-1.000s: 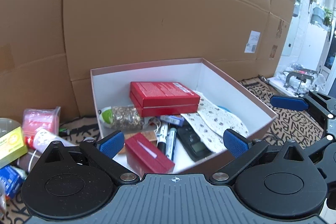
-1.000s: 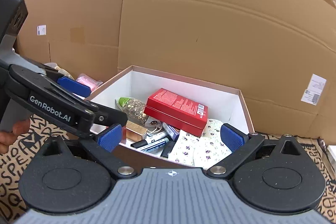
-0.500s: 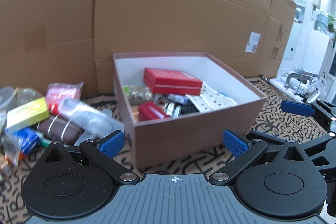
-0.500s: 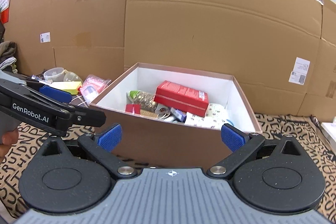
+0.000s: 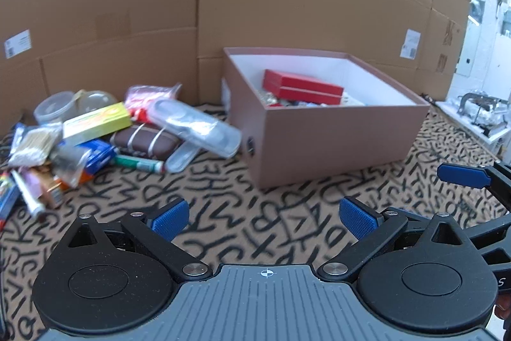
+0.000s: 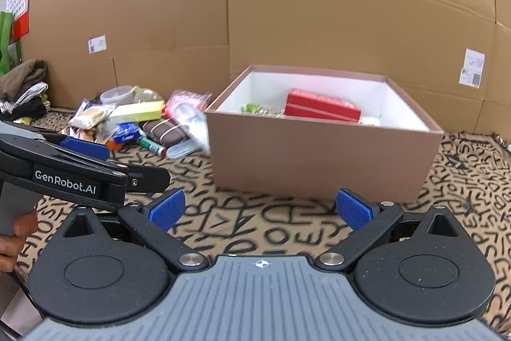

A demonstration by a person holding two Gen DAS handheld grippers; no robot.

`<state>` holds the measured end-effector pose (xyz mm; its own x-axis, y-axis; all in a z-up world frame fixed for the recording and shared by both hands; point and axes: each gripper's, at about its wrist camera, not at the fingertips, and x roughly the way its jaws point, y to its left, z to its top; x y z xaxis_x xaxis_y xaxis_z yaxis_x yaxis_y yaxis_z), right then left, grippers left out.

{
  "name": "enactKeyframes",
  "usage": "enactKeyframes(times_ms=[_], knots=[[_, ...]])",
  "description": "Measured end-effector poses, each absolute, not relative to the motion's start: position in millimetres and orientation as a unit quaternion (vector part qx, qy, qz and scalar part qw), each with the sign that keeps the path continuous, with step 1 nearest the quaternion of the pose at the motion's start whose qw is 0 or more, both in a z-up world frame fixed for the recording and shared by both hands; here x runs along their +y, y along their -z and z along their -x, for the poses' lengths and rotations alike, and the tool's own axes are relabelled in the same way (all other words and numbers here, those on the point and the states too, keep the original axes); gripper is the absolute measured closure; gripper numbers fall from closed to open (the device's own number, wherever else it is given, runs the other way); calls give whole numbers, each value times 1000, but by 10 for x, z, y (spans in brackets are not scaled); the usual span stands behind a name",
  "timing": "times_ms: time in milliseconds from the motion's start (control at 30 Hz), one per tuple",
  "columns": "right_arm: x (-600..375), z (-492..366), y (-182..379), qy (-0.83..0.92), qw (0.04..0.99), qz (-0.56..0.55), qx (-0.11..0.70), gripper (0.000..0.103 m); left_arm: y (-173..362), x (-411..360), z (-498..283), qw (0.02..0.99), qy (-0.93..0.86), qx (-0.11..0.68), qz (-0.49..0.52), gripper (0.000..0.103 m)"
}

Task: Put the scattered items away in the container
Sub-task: 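Move both tools back toward the pile of items, then grasp the green-capped marker with the right tool while the left tool grasps the white tube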

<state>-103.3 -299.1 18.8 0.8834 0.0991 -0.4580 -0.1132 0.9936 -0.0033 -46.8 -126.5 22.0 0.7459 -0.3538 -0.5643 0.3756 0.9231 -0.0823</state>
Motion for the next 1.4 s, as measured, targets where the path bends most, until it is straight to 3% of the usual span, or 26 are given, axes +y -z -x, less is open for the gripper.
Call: enactKeyframes(times_ms=[833, 1400], knots=[[-2082, 579, 117, -116, 947, 18, 300, 2, 164, -171, 214, 932, 134, 337, 25, 0], [-1716, 92, 234, -167, 941, 10, 295, 1, 335, 599, -187, 931, 59, 353, 67, 0]])
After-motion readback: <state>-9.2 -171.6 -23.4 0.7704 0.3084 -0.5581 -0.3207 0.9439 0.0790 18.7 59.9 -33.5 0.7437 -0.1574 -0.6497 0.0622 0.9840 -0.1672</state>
